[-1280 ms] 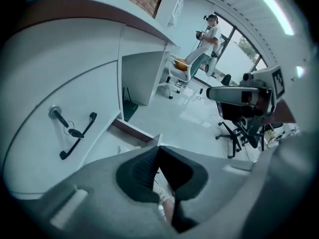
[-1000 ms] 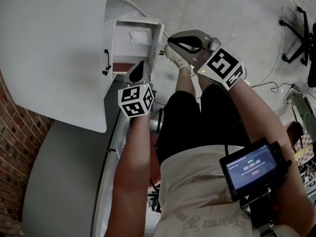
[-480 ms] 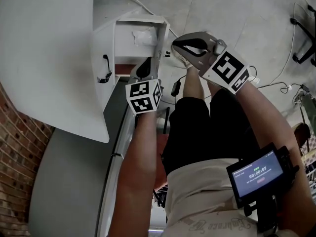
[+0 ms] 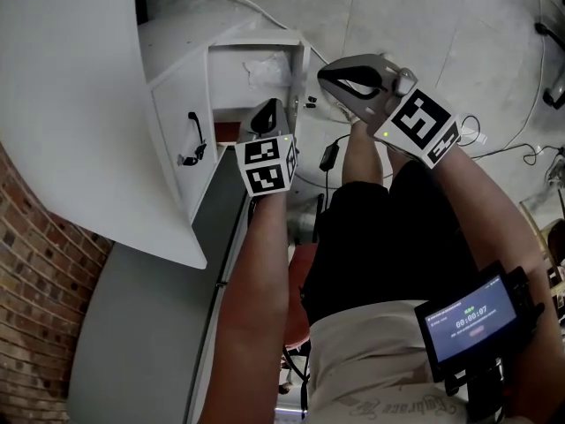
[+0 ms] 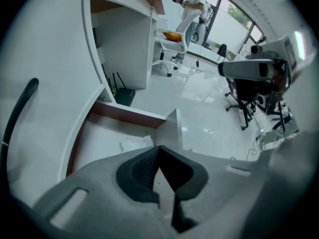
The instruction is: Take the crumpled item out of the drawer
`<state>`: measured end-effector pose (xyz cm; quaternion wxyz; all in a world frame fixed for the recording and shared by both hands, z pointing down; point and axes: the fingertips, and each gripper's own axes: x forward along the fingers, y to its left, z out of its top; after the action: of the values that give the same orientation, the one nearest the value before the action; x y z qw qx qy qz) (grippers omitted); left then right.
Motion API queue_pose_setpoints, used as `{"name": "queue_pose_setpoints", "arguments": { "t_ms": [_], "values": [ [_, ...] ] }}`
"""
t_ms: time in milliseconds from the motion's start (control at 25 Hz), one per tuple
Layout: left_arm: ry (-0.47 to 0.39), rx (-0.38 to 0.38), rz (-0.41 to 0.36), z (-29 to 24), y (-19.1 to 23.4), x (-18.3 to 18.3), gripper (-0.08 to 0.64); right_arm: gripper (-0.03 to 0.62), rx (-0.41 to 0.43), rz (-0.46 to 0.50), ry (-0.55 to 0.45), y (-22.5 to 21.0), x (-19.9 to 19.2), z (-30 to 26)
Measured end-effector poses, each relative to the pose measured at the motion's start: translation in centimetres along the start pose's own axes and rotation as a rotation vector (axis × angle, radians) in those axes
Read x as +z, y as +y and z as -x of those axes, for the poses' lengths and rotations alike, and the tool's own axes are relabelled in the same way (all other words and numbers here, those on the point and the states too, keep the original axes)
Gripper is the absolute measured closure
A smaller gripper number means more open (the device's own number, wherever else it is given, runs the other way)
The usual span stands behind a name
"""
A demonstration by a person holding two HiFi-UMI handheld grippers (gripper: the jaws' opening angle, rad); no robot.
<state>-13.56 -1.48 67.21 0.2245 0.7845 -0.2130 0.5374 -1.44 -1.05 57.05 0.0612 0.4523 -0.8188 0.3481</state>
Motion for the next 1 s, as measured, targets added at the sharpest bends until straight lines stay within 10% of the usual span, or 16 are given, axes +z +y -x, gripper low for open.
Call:
{"name": "queue_pose_setpoints", "arguments": {
  "t_ms": [1000],
  "values": [
    [0.12, -0.002, -0.079, -7.2, 3.0, -2.0, 0.541, 0.584, -0.006, 0.016, 0.012, -2.3, -1.6, -0.9]
  ]
}}
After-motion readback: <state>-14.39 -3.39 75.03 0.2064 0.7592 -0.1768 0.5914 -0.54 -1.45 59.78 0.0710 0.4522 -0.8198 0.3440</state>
